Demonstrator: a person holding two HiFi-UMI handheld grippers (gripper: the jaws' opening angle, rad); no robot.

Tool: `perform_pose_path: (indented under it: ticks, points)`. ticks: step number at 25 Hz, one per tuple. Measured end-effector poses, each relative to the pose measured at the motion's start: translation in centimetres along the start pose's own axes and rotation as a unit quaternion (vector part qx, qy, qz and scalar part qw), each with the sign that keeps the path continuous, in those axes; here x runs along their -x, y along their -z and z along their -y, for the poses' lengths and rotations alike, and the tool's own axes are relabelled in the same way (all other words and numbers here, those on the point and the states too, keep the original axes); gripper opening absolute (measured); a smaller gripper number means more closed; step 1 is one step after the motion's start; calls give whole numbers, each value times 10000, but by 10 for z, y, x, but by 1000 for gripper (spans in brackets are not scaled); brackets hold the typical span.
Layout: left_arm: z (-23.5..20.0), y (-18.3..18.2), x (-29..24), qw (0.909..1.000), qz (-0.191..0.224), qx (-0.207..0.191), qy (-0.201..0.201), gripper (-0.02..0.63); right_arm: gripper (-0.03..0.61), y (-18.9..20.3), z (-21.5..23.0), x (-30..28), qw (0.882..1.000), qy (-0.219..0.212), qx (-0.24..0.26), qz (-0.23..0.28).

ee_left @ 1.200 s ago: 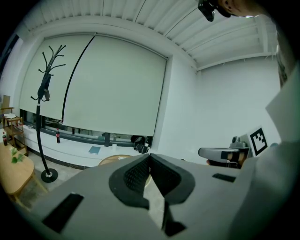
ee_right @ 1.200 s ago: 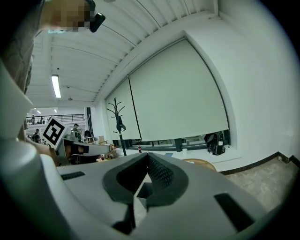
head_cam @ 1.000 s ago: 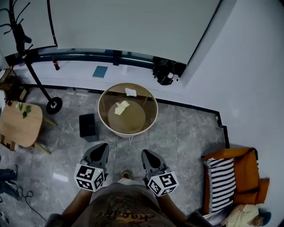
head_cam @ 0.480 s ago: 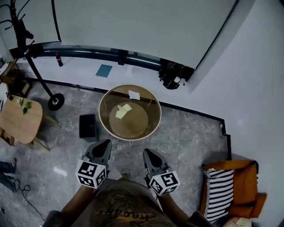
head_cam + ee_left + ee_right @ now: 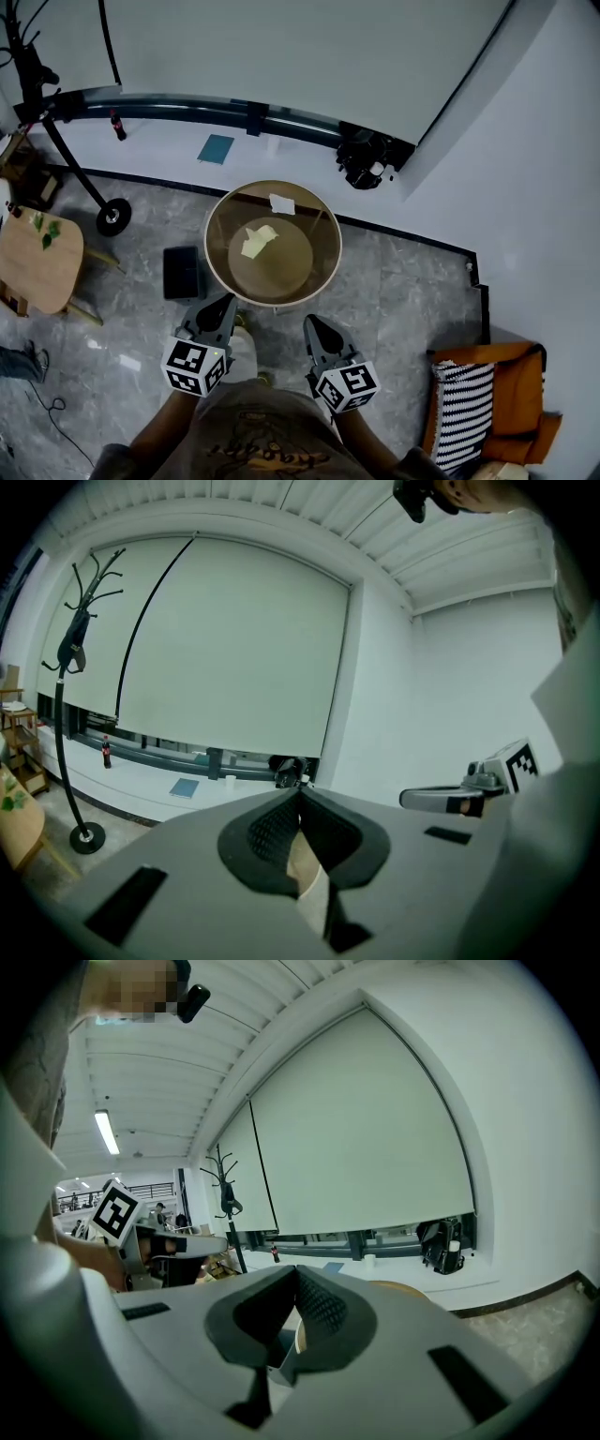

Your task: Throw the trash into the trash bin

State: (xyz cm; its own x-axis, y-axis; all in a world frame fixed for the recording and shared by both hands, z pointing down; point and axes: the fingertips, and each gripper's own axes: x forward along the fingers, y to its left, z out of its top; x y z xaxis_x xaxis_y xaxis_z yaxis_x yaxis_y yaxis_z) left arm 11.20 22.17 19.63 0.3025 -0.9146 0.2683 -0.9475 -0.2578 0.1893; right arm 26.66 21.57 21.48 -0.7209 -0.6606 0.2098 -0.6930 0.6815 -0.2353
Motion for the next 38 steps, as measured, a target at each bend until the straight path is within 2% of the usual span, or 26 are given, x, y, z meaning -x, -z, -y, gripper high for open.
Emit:
perform_pose_path:
  ticks: [16,22,29,38]
  points:
    - [-90,-59,-114,9994,-5,-54,330,18,18,-53,49,-136,9998,173,-92,7]
    - [-119,-88,-152,9985,-29,-249,479,18,18,-77,62,-182,9994,322,-81,101]
    - [-136,-111,-183,9977,26,-302,600,18,18,-92,80,-211,9988,454,-105,123]
    - [-130,-111,-201,9985,-40,-221,508,18,18,-97,103,-222,9994,321,-120,72]
